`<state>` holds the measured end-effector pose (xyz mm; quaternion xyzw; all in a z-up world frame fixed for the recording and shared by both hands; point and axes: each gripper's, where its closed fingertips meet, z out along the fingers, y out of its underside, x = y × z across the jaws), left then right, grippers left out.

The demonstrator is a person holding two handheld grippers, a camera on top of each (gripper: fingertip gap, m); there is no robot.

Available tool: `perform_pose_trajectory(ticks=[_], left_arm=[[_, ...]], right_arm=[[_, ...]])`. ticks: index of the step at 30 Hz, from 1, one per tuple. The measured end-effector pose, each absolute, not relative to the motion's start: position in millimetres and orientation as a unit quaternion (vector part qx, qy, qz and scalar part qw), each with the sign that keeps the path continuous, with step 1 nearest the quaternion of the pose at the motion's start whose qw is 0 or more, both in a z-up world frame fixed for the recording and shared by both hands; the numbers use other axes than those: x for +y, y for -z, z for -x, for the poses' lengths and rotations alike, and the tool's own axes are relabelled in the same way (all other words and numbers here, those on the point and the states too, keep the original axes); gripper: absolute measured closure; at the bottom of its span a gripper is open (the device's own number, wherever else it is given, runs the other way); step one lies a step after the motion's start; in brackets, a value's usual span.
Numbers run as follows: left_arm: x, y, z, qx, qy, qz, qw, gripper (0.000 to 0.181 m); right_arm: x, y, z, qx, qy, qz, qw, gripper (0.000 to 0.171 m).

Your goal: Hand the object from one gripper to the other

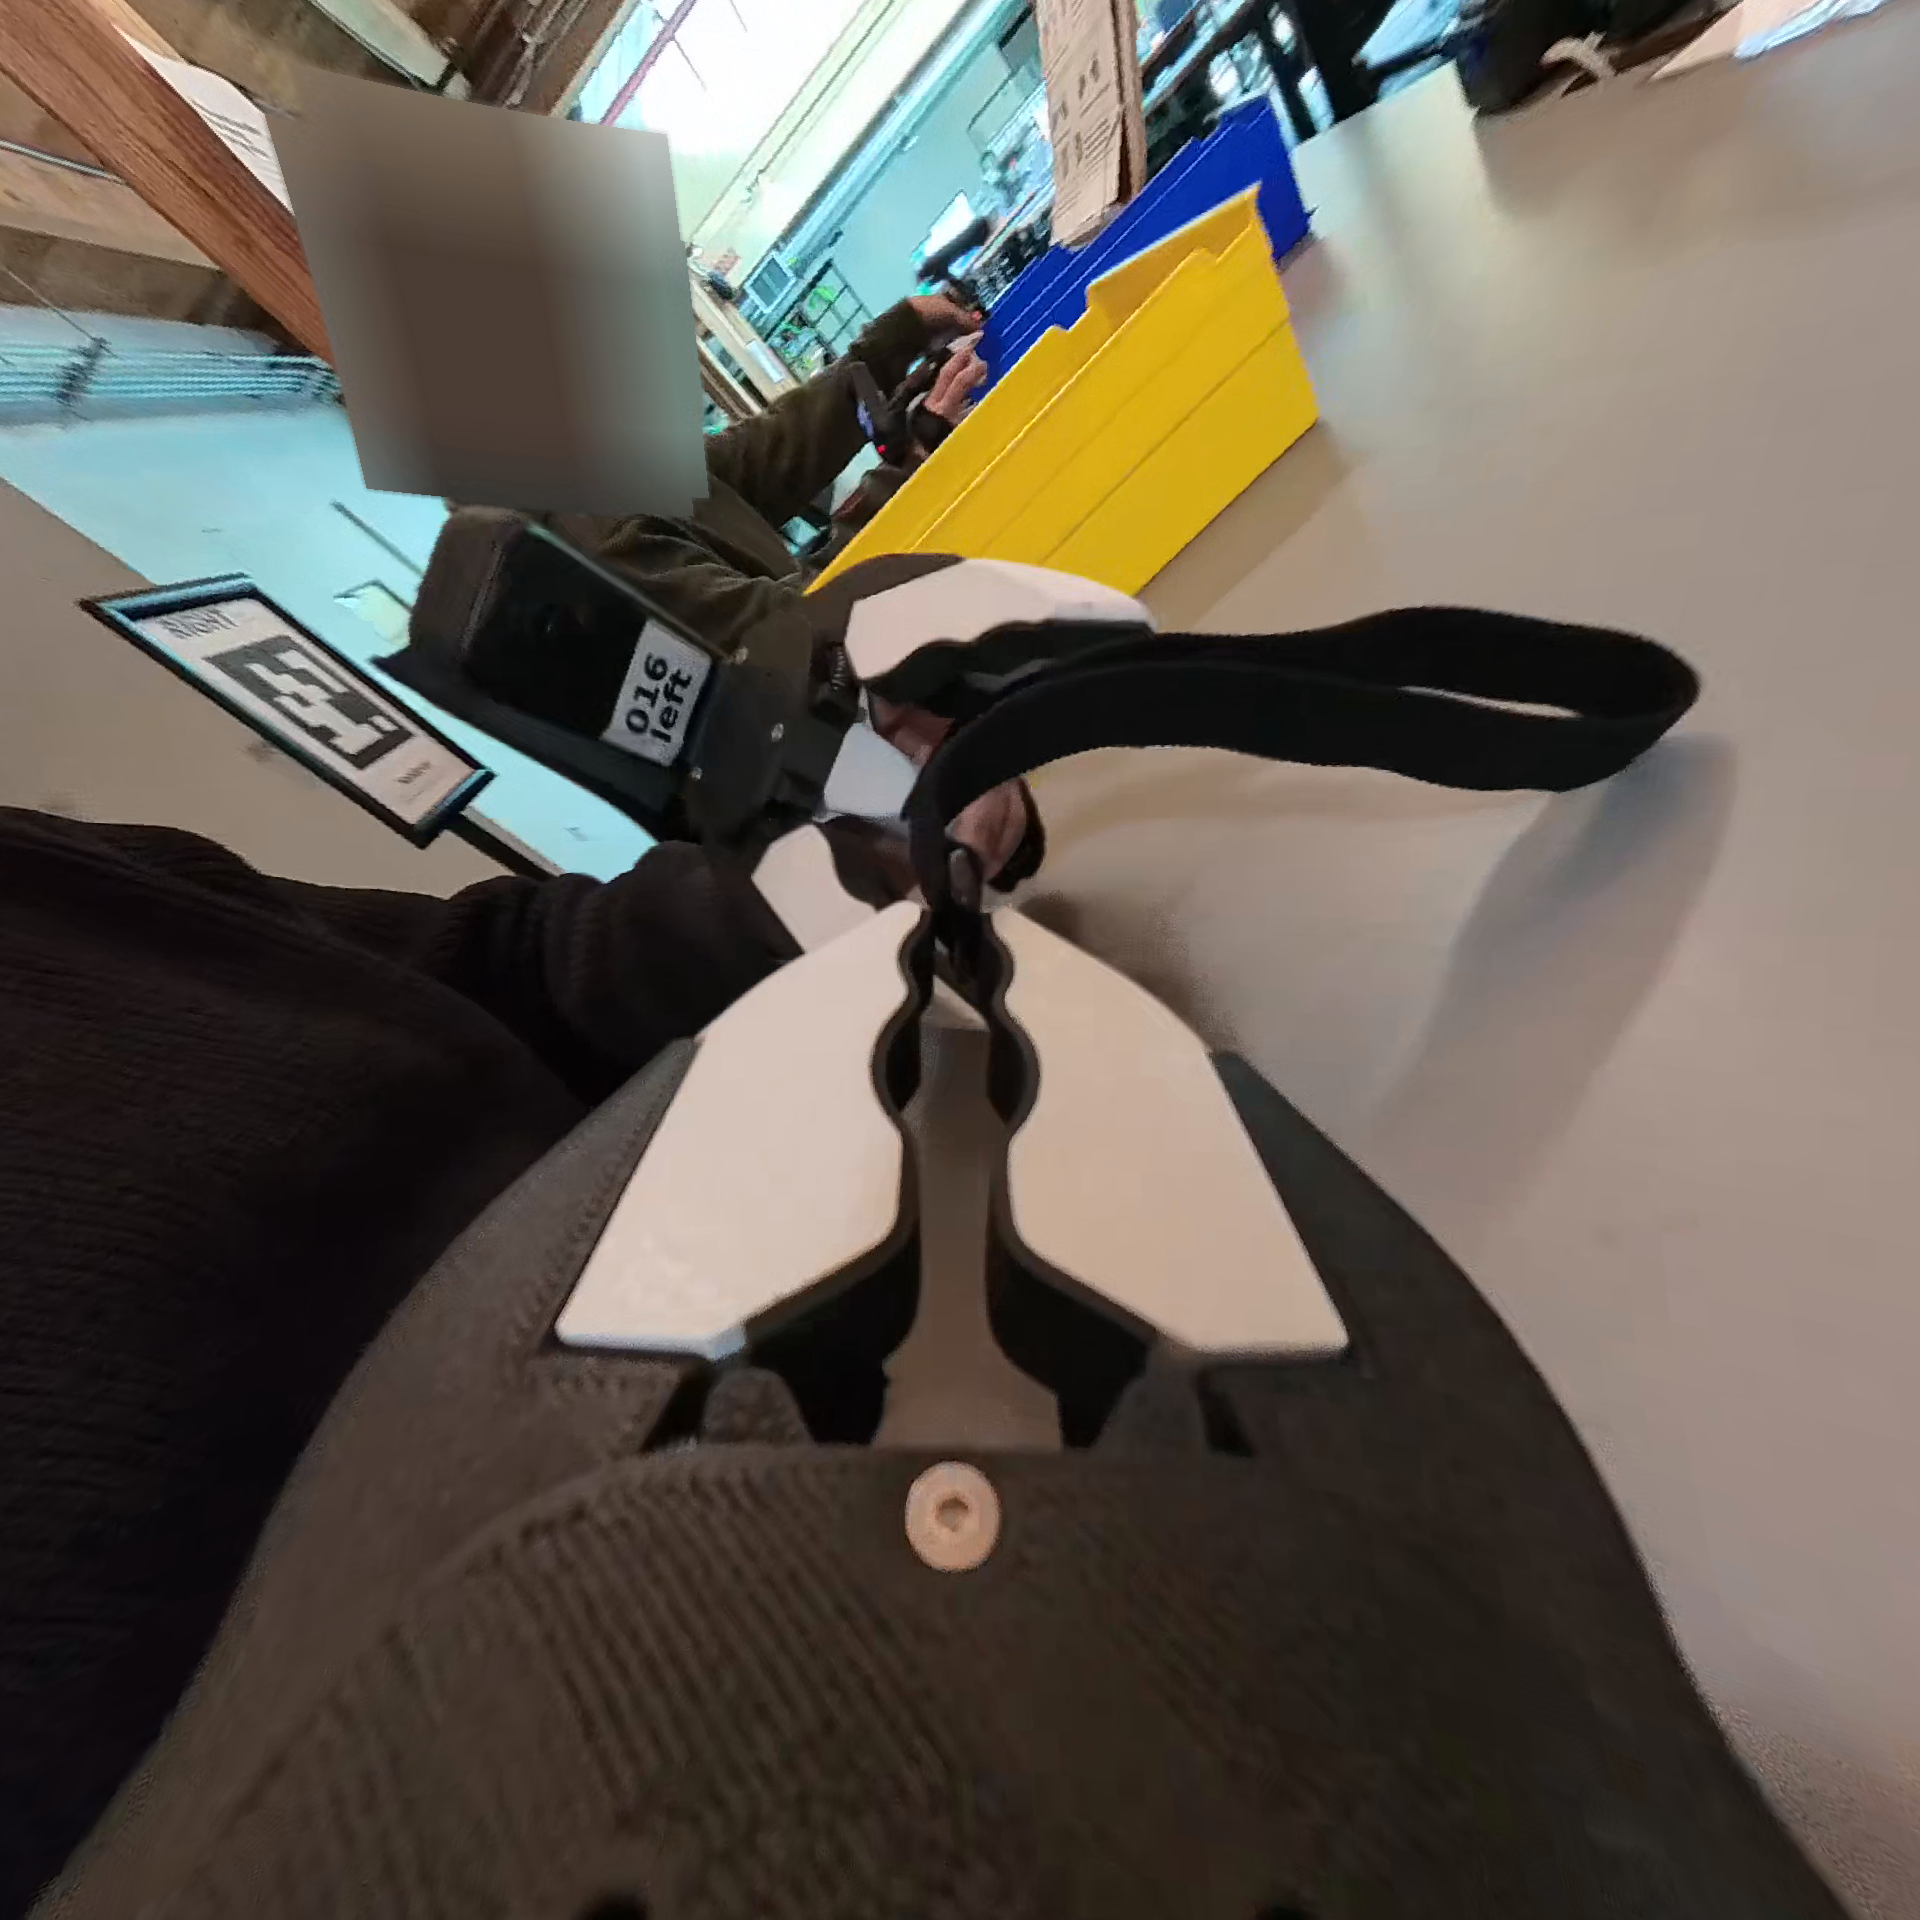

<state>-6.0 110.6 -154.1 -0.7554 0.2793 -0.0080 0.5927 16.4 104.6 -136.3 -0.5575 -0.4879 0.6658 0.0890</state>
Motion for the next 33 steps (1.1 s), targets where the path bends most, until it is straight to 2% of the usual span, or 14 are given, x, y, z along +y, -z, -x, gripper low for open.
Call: perform_pose_trajectory(ticks=[4, 8, 13, 17, 20, 25, 27, 33], left_arm=[[109, 151, 1, 0.320, -0.060, 0.733, 0.597, 0.100], [103, 145, -8, 0.350, -0.065, 0.705, 0.613, 0.121], [101, 155, -7, 0.370, -0.074, 0.717, 0.587, 0.148], [101, 155, -5, 0.372, -0.085, 0.719, 0.580, 0.151], [102, 149, -2, 0.356, -0.081, 0.719, 0.592, 0.154], [101, 131, 9, 0.291, -0.018, 0.719, 0.631, 0.155], [98, 120, 10, 0.256, 0.048, 0.710, 0.654, 0.156], [86, 89, 16, 0.154, 0.288, 0.653, 0.683, 0.161]], right_arm=[[92, 147, -17, -0.495, -0.663, 0.561, 0.035, 0.164], [86, 155, -17, -0.527, -0.634, 0.564, 0.044, 0.164], [84, 161, -17, -0.553, -0.611, 0.563, 0.059, 0.164], [85, 158, -15, -0.556, -0.615, 0.553, 0.082, 0.162], [92, 149, -11, -0.538, -0.629, 0.547, 0.120, 0.133], [102, 142, -9, -0.532, -0.628, 0.541, 0.172, 0.121], [106, 141, -7, -0.533, -0.621, 0.540, 0.198, 0.116], [121, 138, -2, -0.535, -0.588, 0.530, 0.296, 0.086]])
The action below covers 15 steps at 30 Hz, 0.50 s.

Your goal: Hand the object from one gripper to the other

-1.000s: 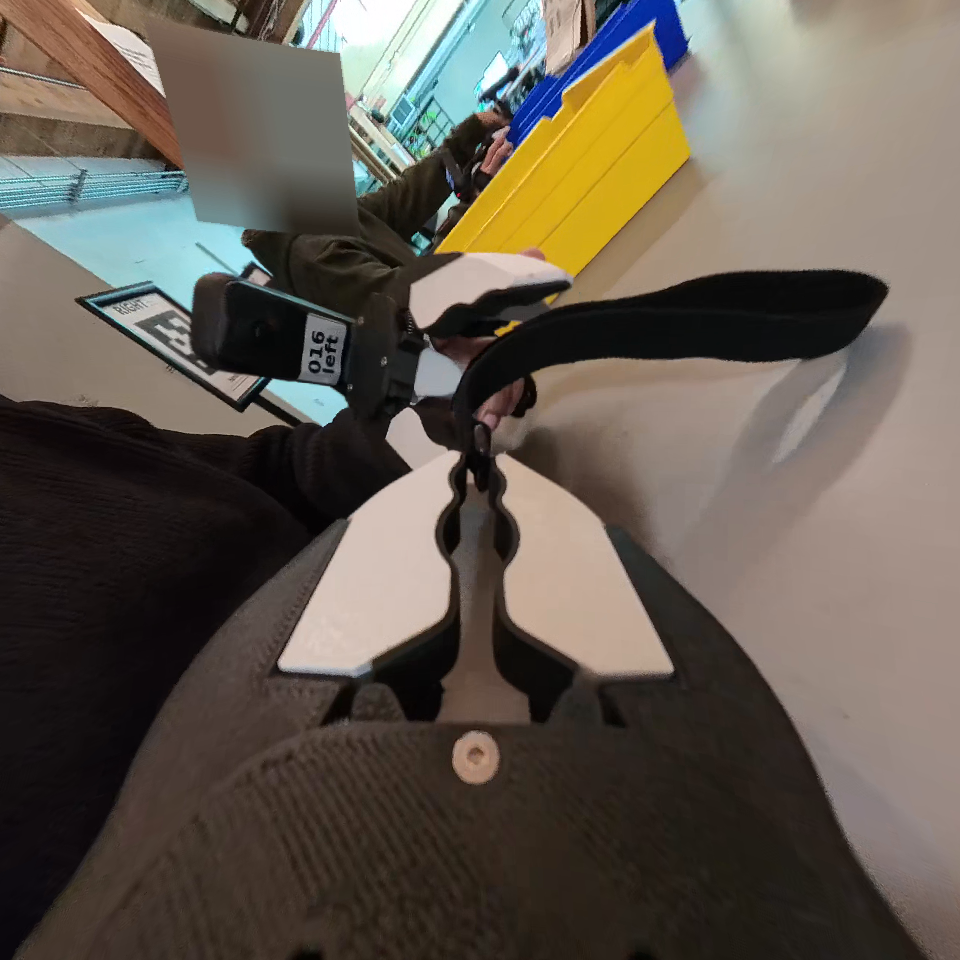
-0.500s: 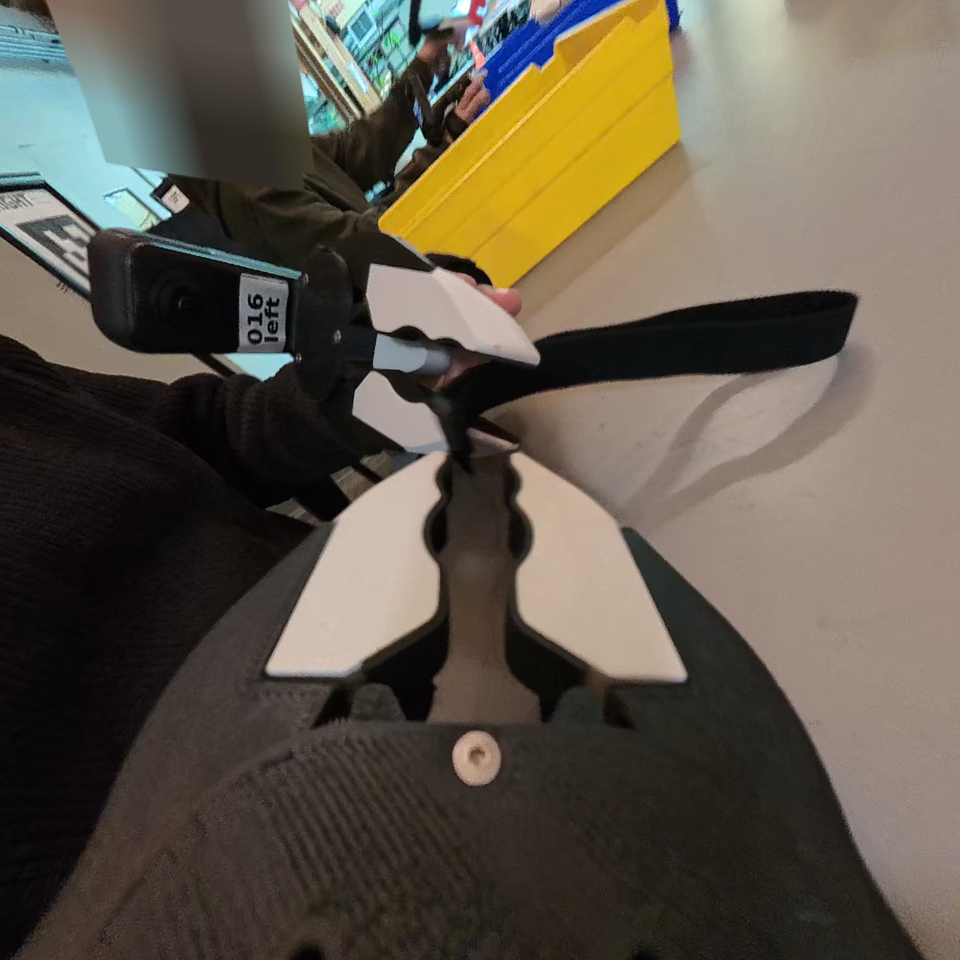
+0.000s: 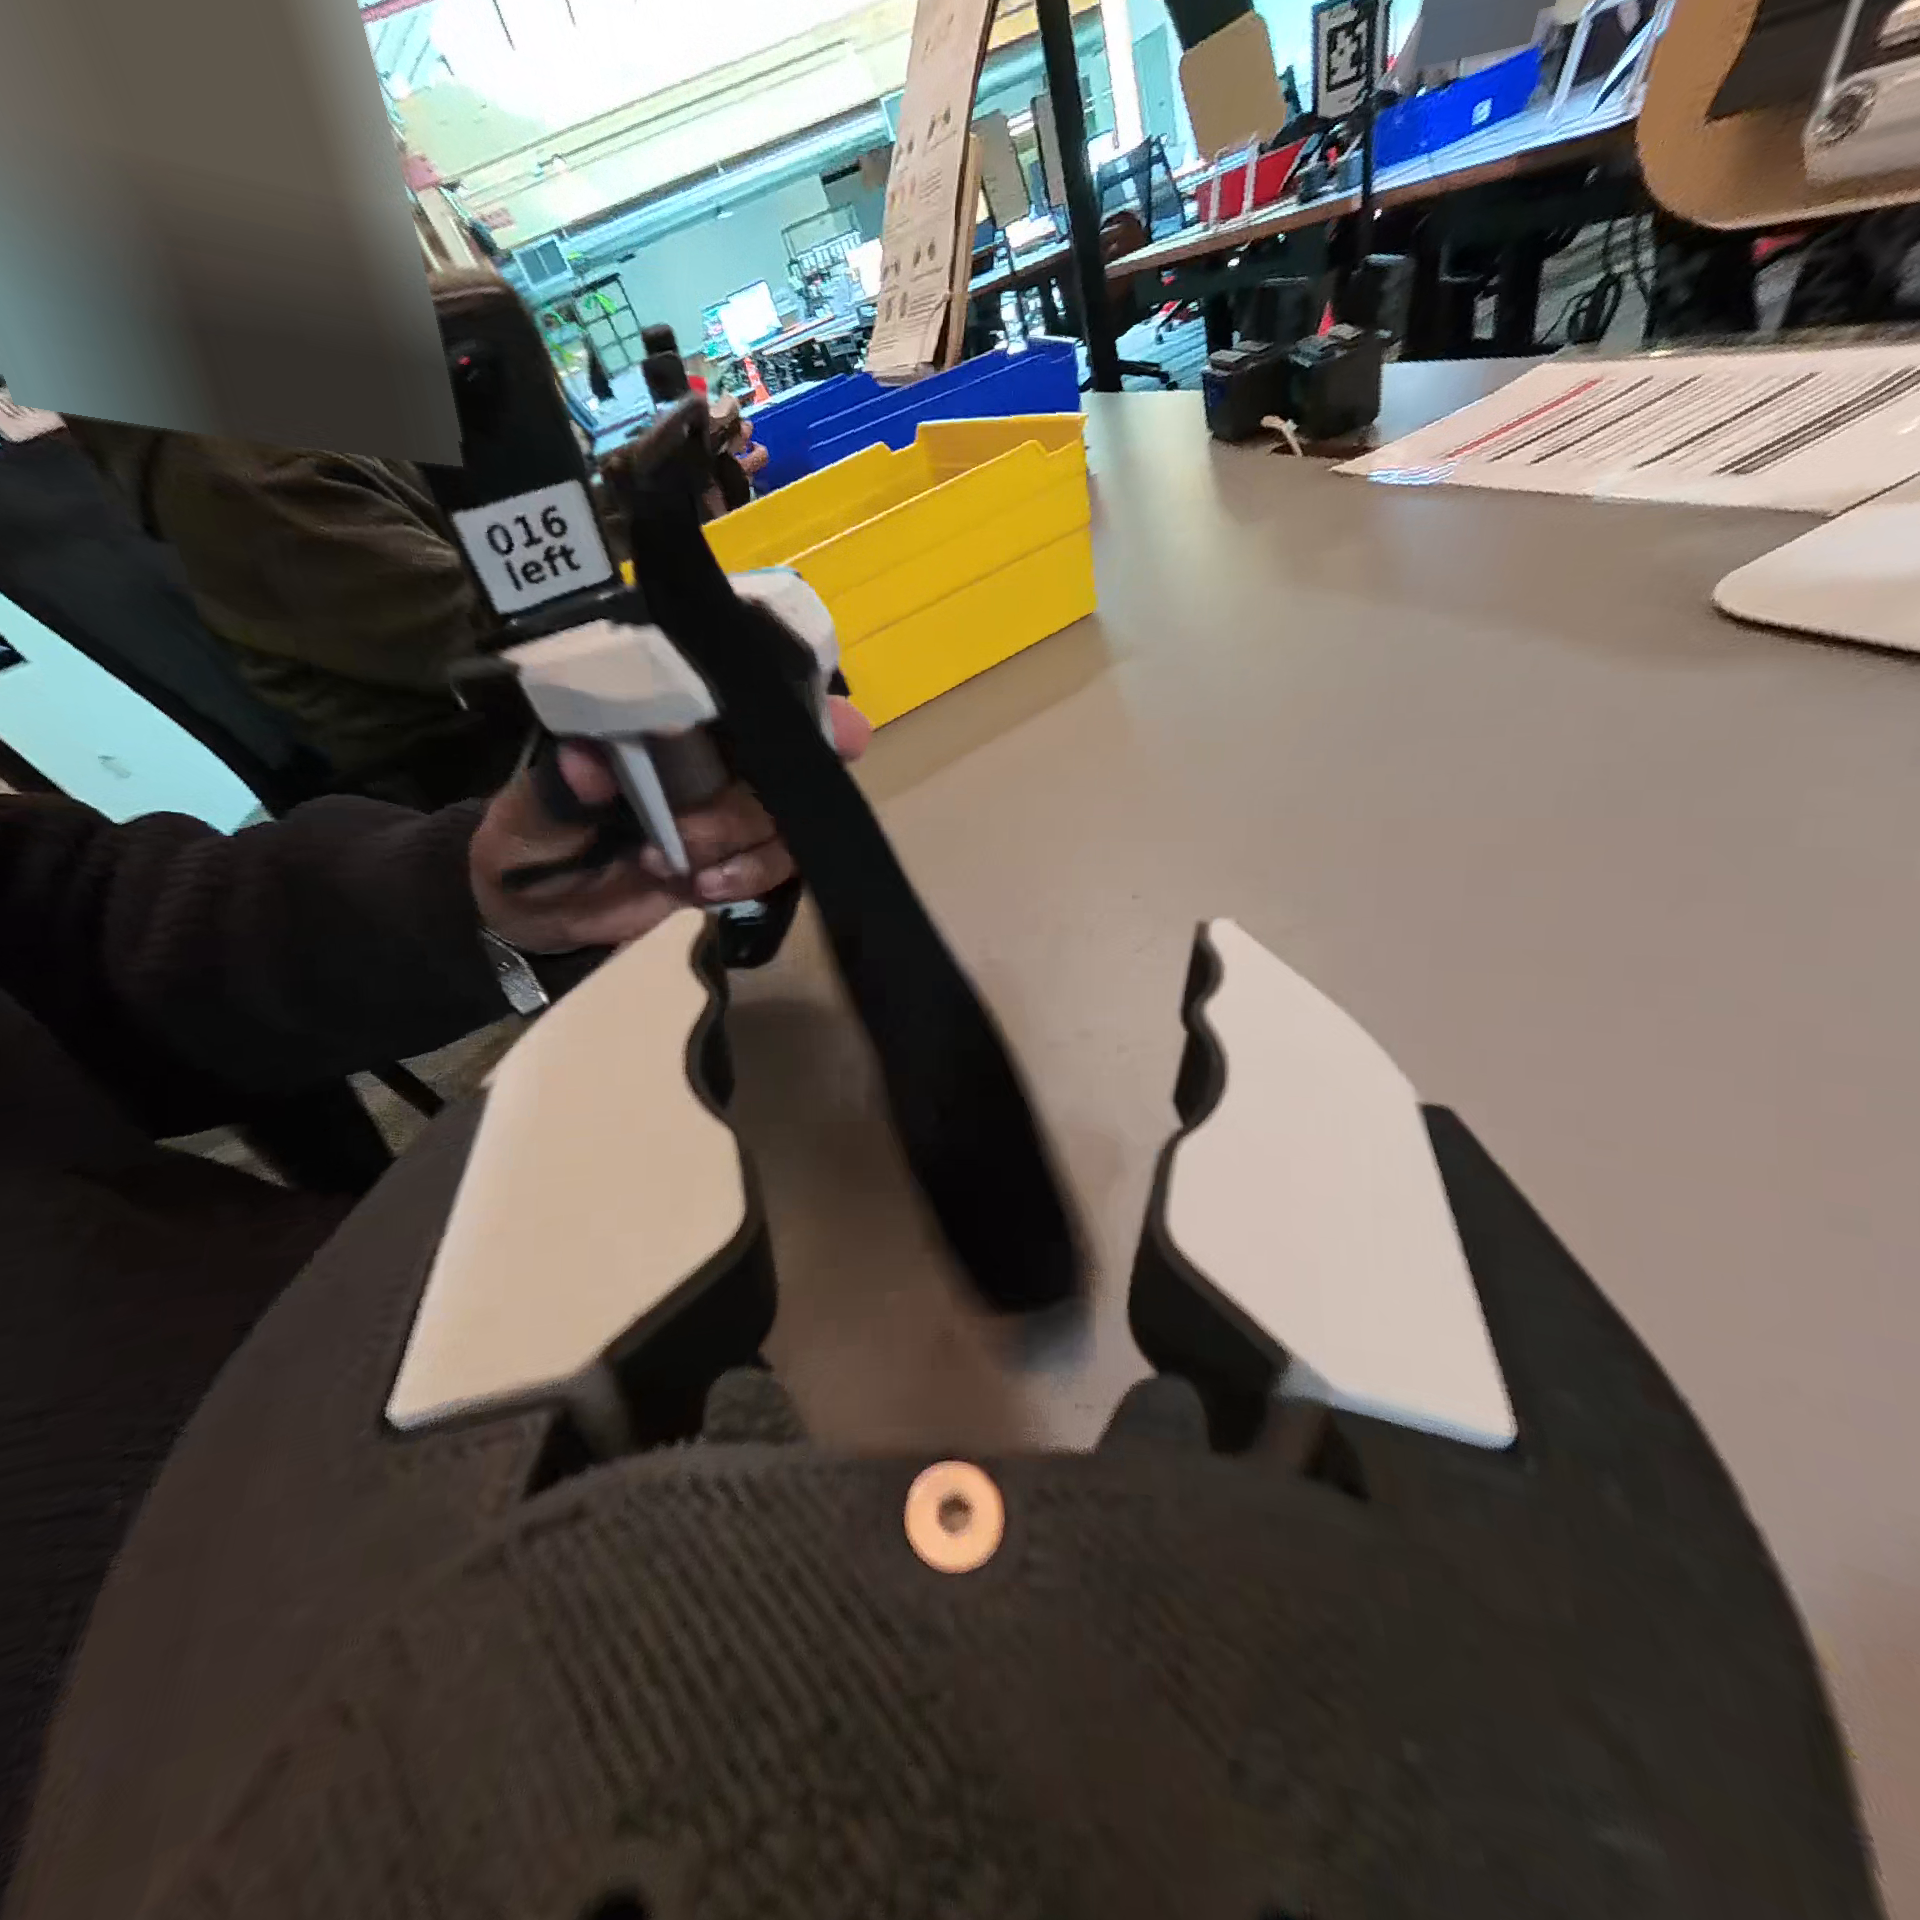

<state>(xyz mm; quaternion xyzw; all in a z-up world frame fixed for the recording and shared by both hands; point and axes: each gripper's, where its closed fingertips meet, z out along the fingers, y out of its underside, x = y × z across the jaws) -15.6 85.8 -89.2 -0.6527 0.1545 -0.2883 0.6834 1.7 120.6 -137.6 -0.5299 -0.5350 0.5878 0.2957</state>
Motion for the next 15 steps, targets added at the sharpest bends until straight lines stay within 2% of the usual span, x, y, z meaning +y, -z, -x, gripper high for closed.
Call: perform_pose_trajectory(ticks=[3, 7, 13, 15], left_arm=[[82, 76, 24, 0.098, 0.390, 0.613, 0.680, 0.161], [80, 71, 33, 0.074, 0.414, 0.593, 0.687, 0.160], [75, 56, 33, 0.038, 0.493, 0.540, 0.681, 0.161], [74, 53, 32, 0.030, 0.507, 0.527, 0.681, 0.160]], right_arm=[[114, 143, -1, -0.558, -0.574, 0.519, 0.298, 0.081], [98, 154, 0, -0.602, -0.549, 0.503, 0.289, 0.079], [83, 176, 1, -0.684, -0.459, 0.468, 0.321, 0.077], [79, 182, 2, -0.702, -0.433, 0.461, 0.328, 0.081]])
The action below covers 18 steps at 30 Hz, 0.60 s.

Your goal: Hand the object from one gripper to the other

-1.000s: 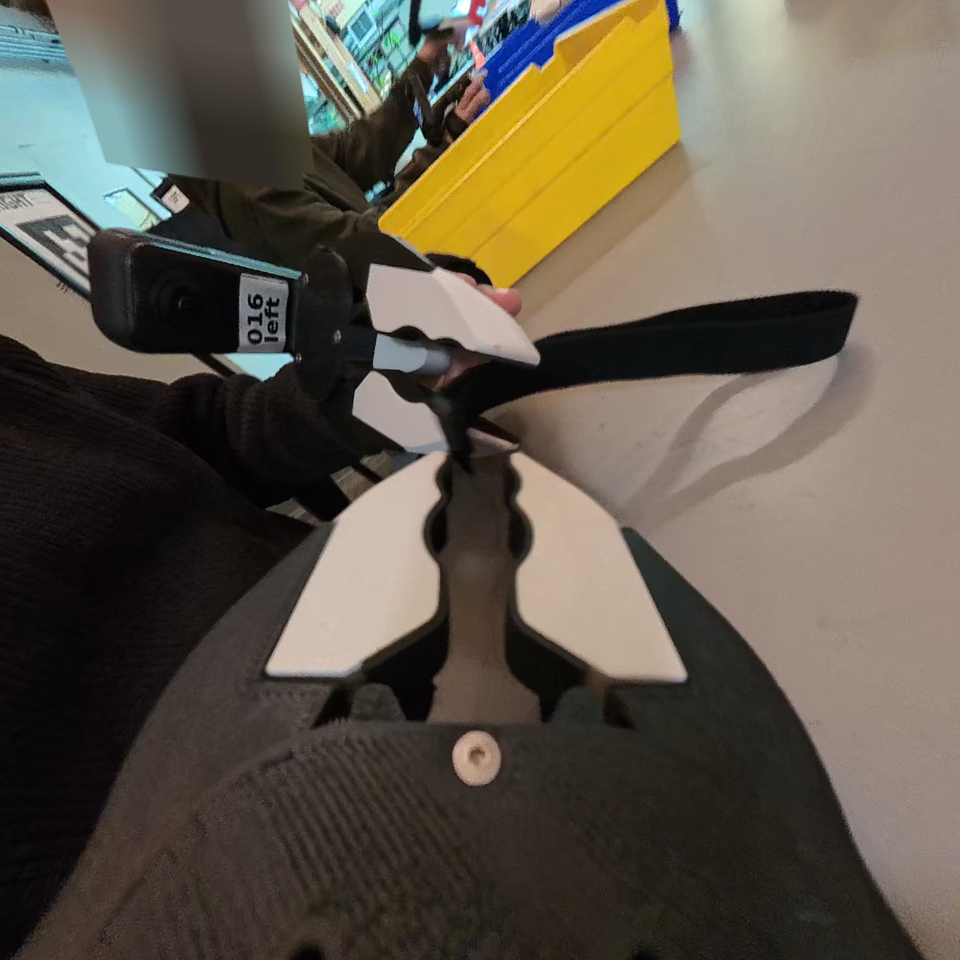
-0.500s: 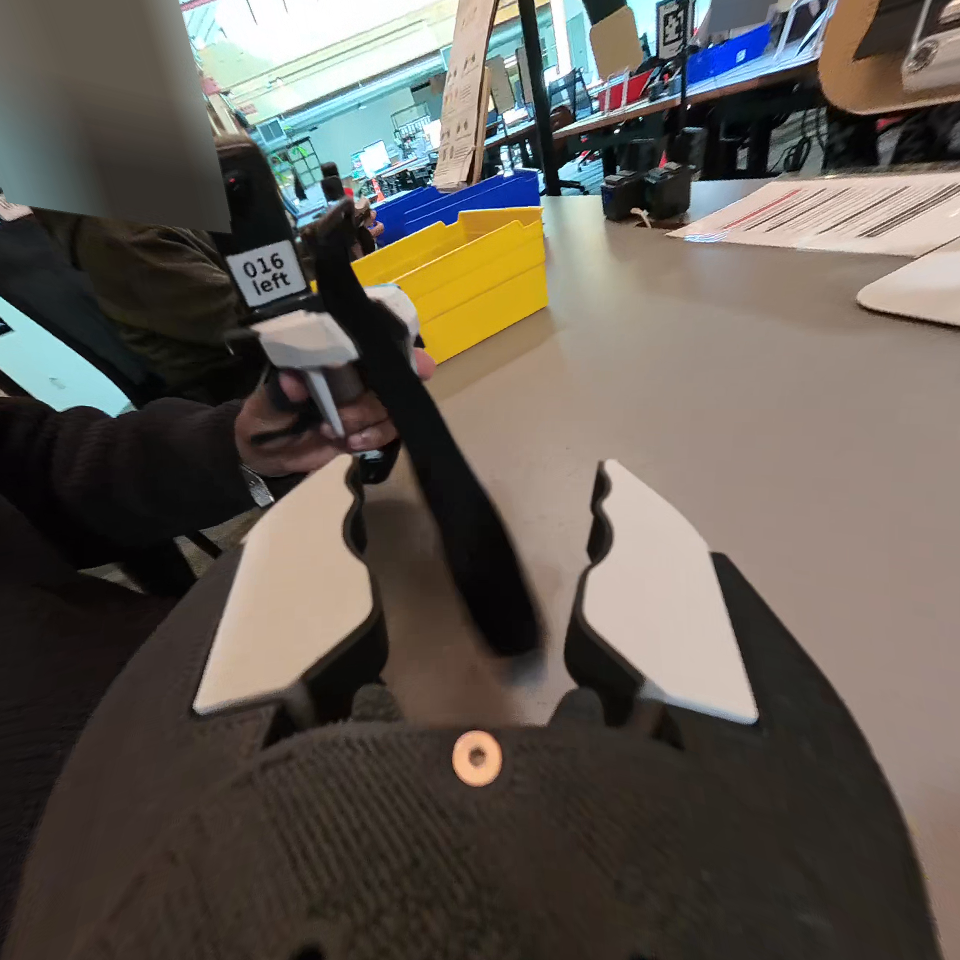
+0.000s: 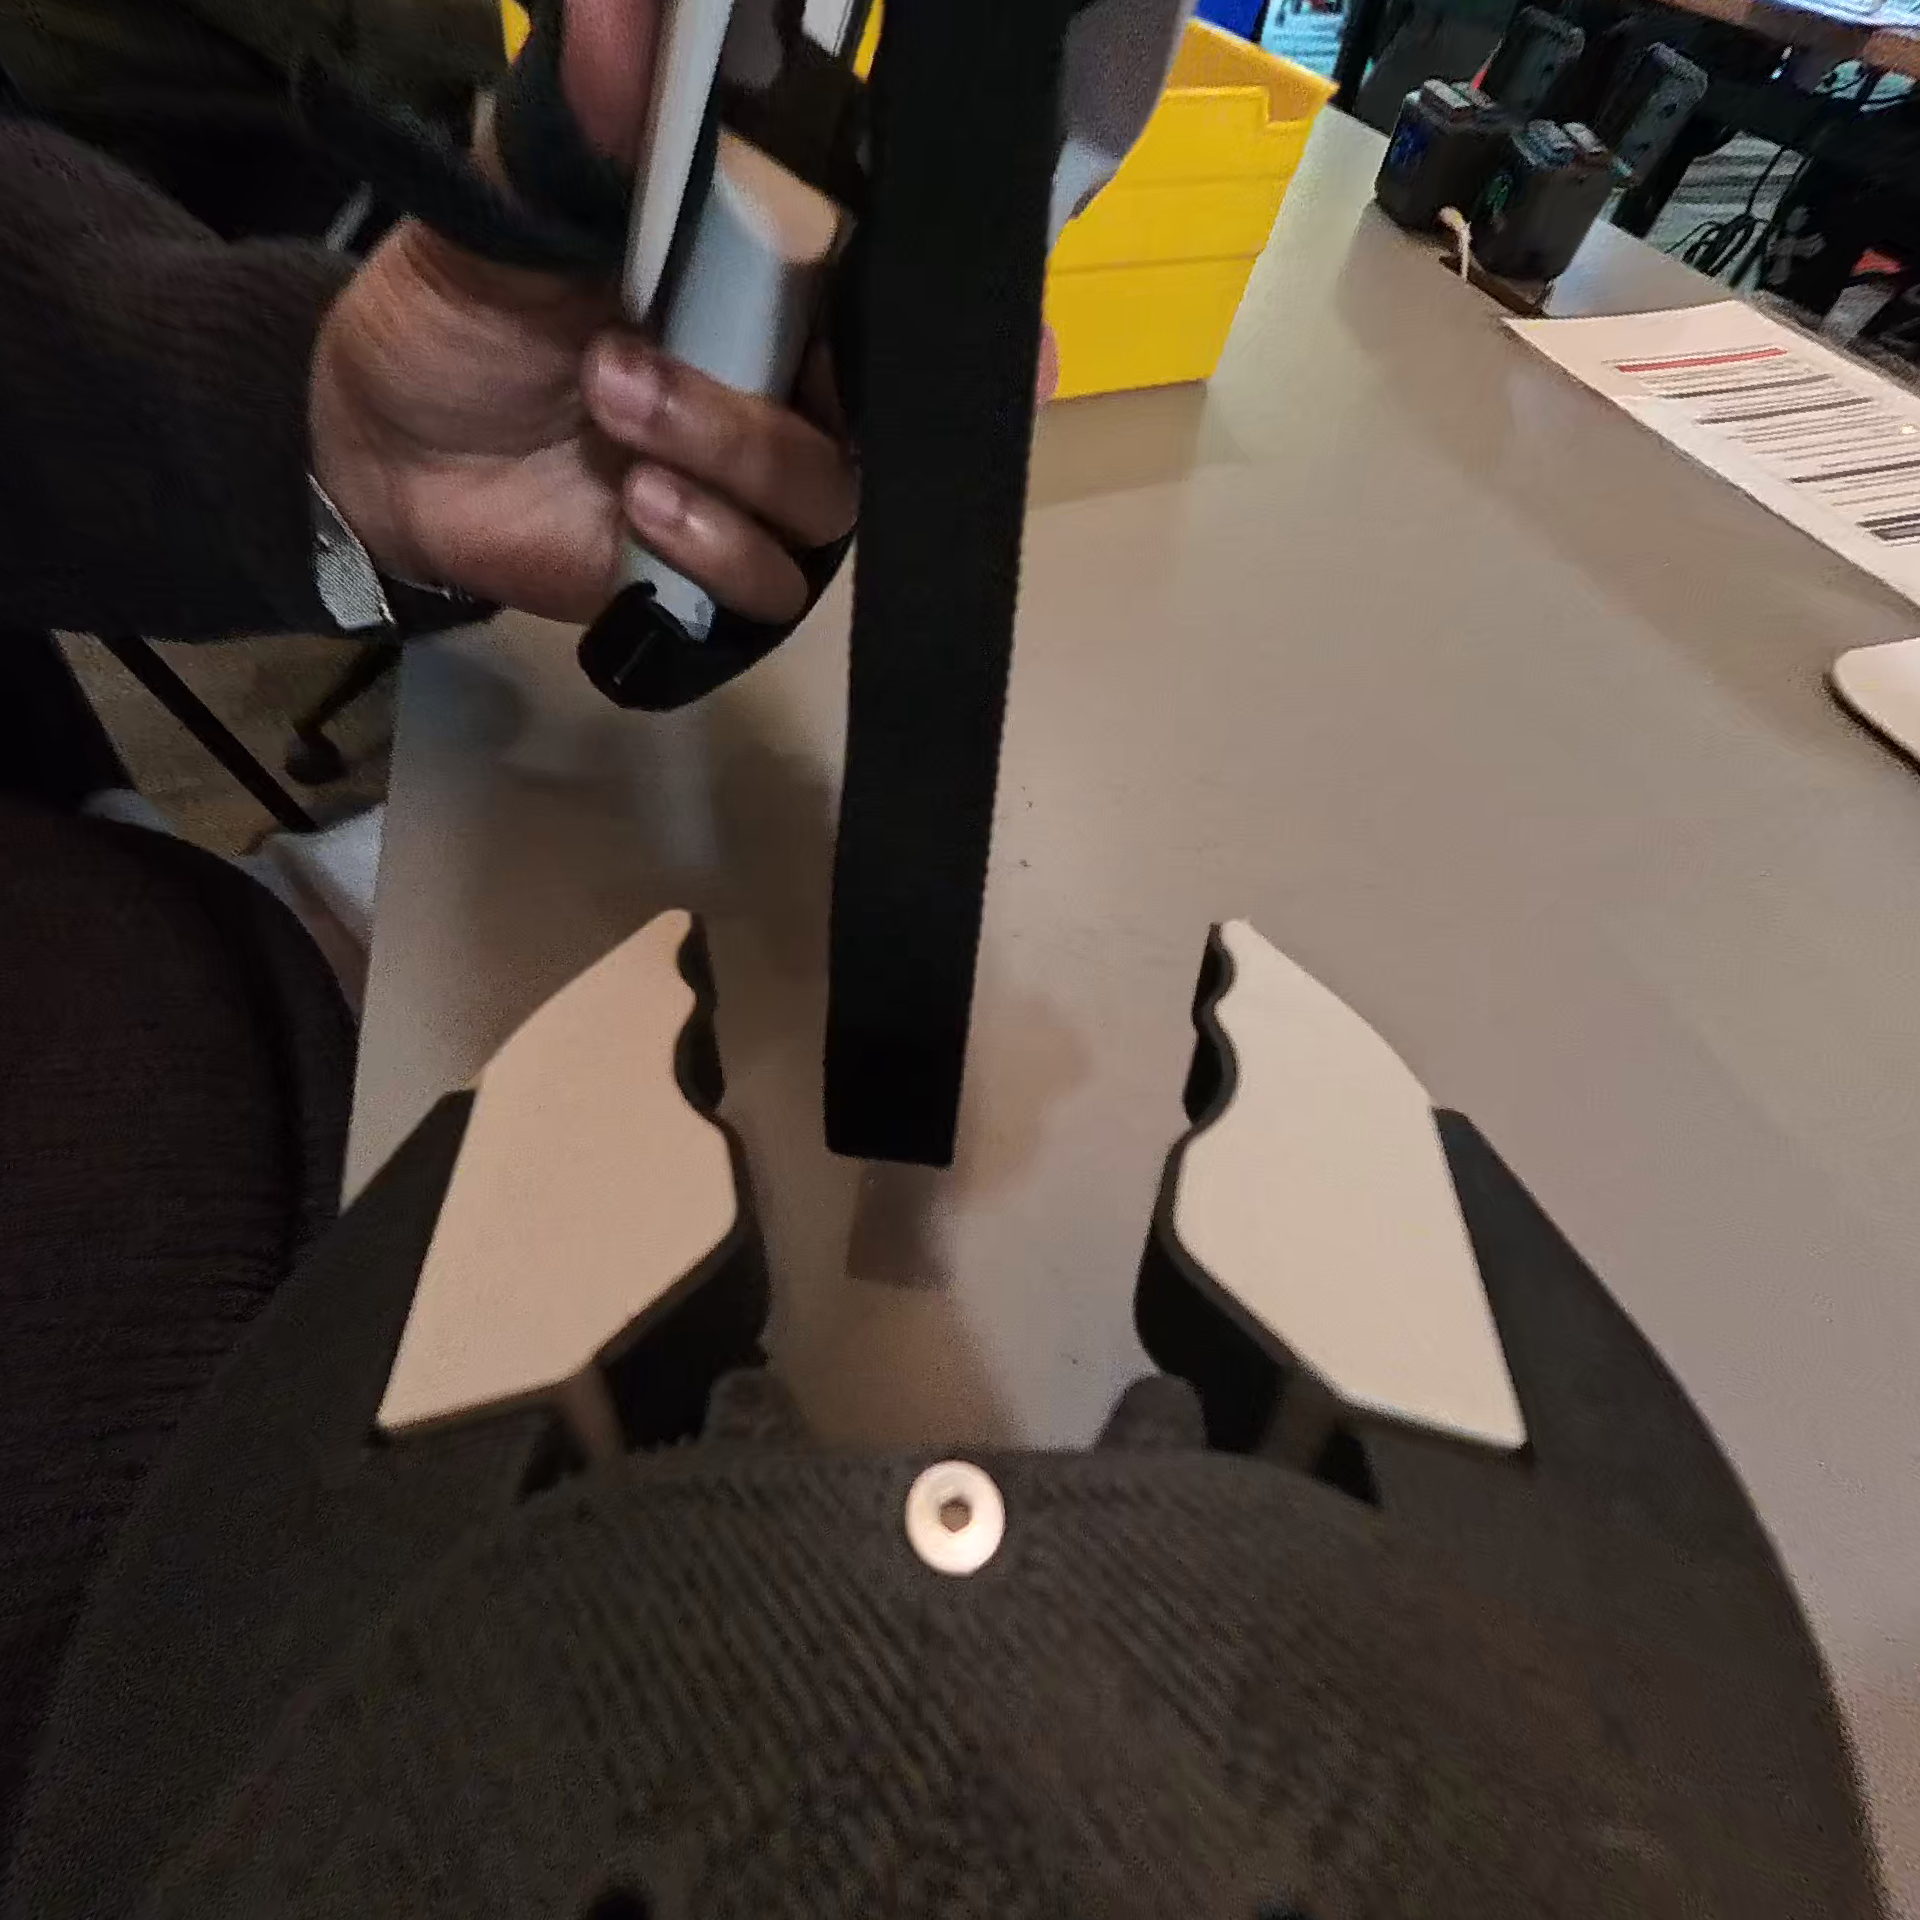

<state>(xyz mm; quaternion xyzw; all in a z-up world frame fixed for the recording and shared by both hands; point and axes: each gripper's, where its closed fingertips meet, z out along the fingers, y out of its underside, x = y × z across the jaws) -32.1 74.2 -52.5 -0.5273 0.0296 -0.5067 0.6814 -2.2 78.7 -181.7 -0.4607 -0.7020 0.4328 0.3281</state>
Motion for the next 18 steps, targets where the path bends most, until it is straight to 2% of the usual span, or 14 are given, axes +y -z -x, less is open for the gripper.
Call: perform_pose_trajectory(ticks=[2, 8, 10, 13, 18], left_arm=[[74, 51, 32, 0.024, 0.513, 0.520, 0.682, 0.159], [74, 45, 35, 0.001, 0.534, 0.498, 0.684, 0.159], [74, 44, 36, -0.007, 0.540, 0.490, 0.684, 0.159], [74, 43, 36, -0.017, 0.549, 0.481, 0.683, 0.159], [74, 41, 33, -0.028, 0.545, 0.471, 0.692, 0.160]], right_arm=[[77, 185, 4, -0.712, -0.411, 0.459, 0.338, 0.099], [74, 178, 2, -0.706, -0.420, 0.454, 0.345, 0.124], [75, 176, 2, -0.698, -0.433, 0.459, 0.338, 0.123], [71, 175, 3, -0.690, -0.454, 0.465, 0.319, 0.111], [59, 170, 10, -0.676, -0.479, 0.463, 0.314, 0.109]])
